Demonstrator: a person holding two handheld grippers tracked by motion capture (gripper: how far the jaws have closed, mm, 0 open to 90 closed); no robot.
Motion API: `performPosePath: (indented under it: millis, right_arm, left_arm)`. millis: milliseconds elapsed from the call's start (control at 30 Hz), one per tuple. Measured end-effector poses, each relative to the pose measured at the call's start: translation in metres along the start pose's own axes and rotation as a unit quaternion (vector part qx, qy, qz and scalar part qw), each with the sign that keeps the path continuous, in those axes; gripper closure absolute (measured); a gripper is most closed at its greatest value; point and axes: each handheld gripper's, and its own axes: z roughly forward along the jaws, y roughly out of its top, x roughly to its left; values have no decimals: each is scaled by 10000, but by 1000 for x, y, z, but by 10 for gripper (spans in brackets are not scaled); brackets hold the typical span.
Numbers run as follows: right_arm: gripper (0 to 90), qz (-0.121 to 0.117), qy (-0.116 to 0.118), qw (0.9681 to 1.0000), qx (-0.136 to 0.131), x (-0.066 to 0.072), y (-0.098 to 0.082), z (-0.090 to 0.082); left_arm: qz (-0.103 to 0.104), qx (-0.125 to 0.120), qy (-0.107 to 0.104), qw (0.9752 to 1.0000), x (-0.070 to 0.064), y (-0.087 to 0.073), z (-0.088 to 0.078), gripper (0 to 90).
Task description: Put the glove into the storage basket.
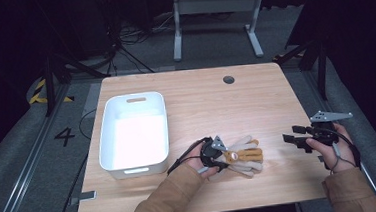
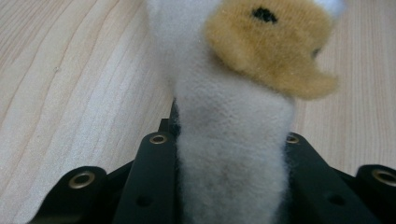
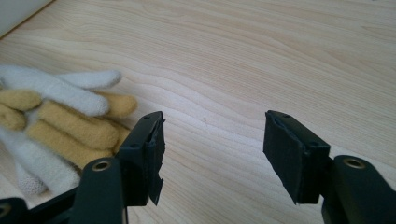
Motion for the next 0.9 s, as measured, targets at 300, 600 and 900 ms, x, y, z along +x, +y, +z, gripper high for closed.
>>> performPosePath:
  millis: [300, 600, 900]
  right_arm:
    - [393, 11, -26, 10000, -1, -1, 0, 0]
    - [394, -18, 12, 10000, -2, -2, 5, 4]
    - [394, -76, 99, 9999, -18, 0, 13, 12]
  left_arm:
    - [-260, -2, 99, 9996, -2, 10, -13, 719]
    - [-522, -336, 129, 9980, 2, 14, -24, 719]
    - [-754, -320, 330, 9961, 8, 20, -39, 719]
